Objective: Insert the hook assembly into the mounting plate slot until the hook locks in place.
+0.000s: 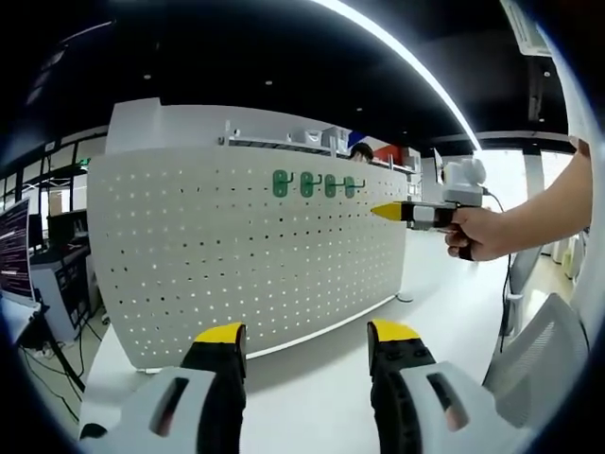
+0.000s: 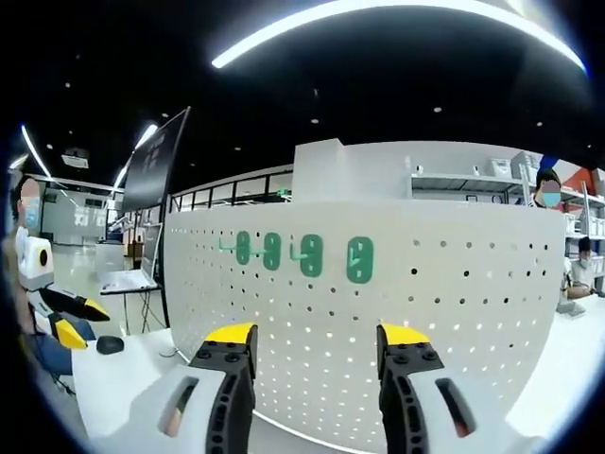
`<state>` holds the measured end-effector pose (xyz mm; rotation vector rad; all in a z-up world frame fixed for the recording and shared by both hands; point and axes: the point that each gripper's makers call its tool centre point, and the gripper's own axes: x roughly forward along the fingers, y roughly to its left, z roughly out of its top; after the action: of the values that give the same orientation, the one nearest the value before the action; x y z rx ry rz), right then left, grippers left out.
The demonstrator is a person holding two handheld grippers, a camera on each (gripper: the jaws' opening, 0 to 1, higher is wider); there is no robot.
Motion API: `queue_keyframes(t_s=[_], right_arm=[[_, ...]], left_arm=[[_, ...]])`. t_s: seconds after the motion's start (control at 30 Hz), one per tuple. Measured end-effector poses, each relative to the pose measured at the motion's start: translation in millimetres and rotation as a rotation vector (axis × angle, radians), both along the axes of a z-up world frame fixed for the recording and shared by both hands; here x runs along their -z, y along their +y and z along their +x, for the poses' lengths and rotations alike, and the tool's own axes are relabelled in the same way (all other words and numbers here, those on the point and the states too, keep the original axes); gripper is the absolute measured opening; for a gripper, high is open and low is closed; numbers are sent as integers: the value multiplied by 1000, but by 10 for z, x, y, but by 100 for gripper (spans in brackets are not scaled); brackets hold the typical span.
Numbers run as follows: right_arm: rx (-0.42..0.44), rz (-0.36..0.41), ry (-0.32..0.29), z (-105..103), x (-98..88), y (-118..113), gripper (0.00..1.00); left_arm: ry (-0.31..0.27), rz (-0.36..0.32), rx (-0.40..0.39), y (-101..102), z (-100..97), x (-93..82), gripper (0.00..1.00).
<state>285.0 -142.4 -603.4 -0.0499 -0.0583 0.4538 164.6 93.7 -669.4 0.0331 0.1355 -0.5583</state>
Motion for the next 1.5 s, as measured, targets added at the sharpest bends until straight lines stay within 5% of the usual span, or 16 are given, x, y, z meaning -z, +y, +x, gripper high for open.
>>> queue_keyframes(t_s=[0.83,1.5], right_arm=[[-24,12,36,-391,166,-135,51],[-25,12,98,-787,474,-296,54]], left_arm=[[-7,3,25,-55,-52,7,55],[1,-7,22,14,-107,45,56]])
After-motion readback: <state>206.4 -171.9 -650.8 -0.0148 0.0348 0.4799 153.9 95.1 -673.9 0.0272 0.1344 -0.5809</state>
